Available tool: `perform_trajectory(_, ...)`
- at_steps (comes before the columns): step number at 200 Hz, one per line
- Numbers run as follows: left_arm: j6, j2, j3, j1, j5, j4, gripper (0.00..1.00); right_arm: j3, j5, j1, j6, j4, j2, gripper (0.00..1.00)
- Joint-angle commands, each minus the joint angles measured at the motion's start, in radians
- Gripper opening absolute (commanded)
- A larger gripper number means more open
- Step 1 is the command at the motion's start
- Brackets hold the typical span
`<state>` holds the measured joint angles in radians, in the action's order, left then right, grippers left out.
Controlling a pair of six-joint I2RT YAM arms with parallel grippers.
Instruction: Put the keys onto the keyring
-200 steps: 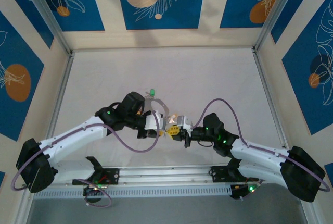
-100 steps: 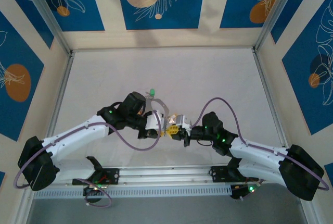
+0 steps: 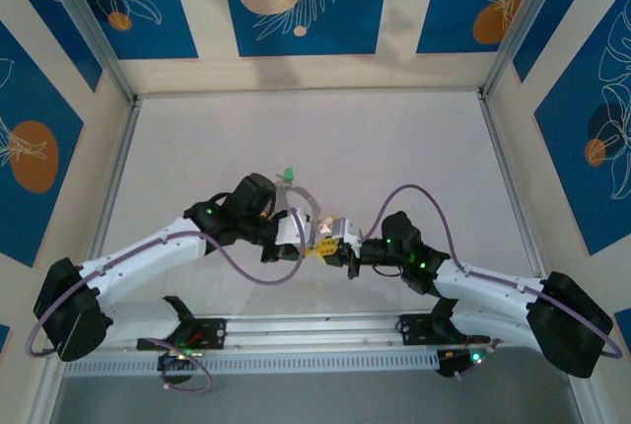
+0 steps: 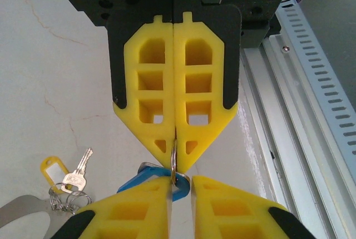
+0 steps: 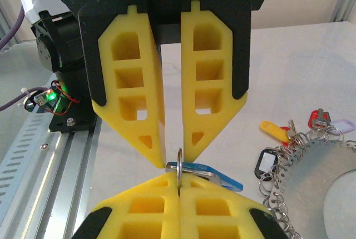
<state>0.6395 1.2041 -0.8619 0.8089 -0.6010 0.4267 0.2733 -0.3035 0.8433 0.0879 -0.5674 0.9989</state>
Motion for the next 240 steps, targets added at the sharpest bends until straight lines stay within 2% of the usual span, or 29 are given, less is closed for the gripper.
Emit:
perform_trajectory(1, 0.035, -0.012, -0.026, -0.003, -0.025, -0.005, 0.16, 0.019, -0.007, 0.008, 0.015, -0.004, -0.005, 0.0)
perform_trajectory(94, 0.065, -0.012, -0.025, -0.003, 0.024, 0.029, 0.19, 0.019, -0.007, 0.013, 0.019, 0.011, -0.014, 0.0)
perform_trajectory(240, 0.1, -0.013, -0.036, -0.002, 0.036, 0.055, 0.19, 0.03, -0.01, 0.014, 0.037, 0.027, 0.007, 0.0)
